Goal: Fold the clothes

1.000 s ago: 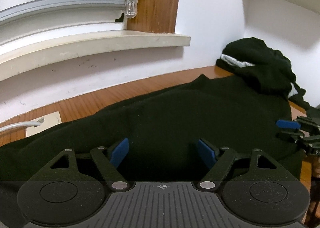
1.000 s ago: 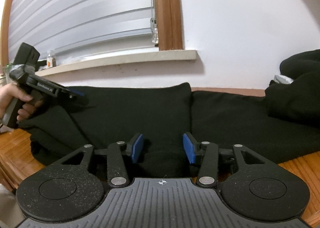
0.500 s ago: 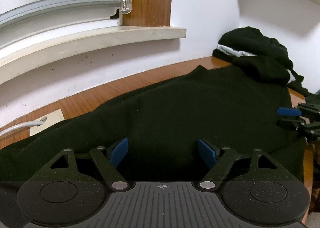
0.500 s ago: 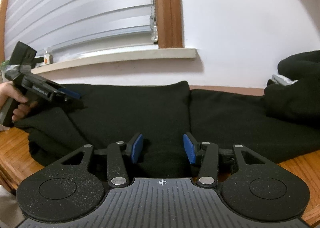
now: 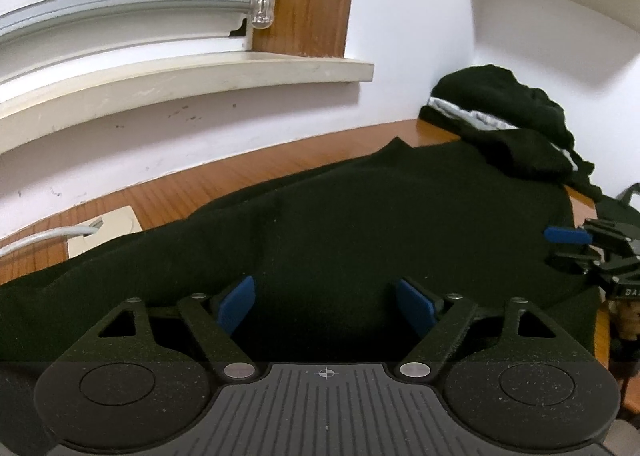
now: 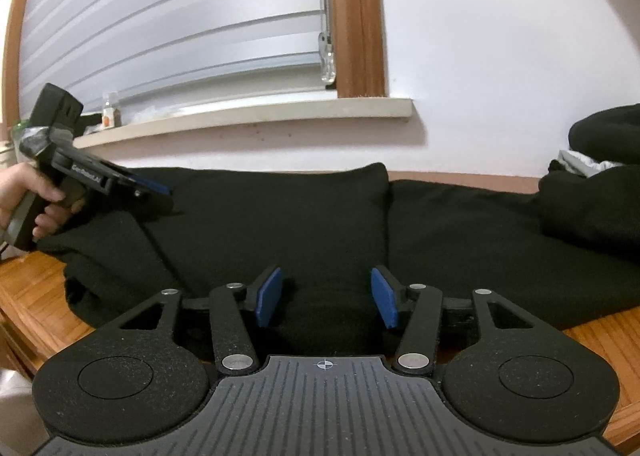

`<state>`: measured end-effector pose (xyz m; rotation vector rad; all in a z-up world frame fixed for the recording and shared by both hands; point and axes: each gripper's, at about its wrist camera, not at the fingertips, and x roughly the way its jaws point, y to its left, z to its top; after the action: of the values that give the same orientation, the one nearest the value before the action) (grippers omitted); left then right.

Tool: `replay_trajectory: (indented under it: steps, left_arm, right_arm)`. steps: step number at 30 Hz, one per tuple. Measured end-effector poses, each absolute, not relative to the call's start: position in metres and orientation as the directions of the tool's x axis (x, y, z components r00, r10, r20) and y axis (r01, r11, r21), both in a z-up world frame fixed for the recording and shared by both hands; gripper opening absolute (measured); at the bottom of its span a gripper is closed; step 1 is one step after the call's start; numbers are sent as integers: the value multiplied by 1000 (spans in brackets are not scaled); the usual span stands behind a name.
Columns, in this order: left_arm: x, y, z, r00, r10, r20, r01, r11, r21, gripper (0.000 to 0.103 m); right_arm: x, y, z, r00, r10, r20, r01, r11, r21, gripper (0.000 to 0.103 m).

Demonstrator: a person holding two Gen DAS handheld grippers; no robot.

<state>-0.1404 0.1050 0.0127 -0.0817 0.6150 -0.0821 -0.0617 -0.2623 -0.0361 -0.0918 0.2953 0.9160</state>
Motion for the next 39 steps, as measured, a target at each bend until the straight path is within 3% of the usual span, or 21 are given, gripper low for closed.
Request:
replay_trajectory:
  steps: [11,14,15,24,34,35,36,39]
  left_arm:
    - [-142,106,12,816,-107,-569,52,992,-113,85]
    - [-141,106,12,816,-107,-568,51,992,-113,85]
    - [-141,106,12,816,-107,-568,51,992,-113,85]
    - [-142,105,12,818,-105,-566,46,992,-117,85]
    - [-142,107,12,818,-104,-565,44,992,-119,85]
    - [-142,107,12,819,-104,-565,44,992,-119,85]
    - [-142,107,12,819,-104,-565,44,992,-119,85]
    - [-142,107,12,819,-103,-565,43,992,-119,85]
  right_arm:
    - [-57,-266,-36,564,777,-280,-800,598,47,52]
    - [-49,-269,-26,561,764,-319,-796,603,42,67]
    - [-45,-272,-23,566,757,-326,-793,608,36,67]
    - [20,-296,10,784,504,-362,-606,746,-276,59]
    - [88,-286,7,806,431,-405,-567,757,-324,59]
    - [92,-285,5,808,424,-410,-565,754,-334,53]
    - [95,-286,4,802,428,-416,-571,754,-325,39]
    - [101,-294,10,793,451,-409,-576,774,-263,16]
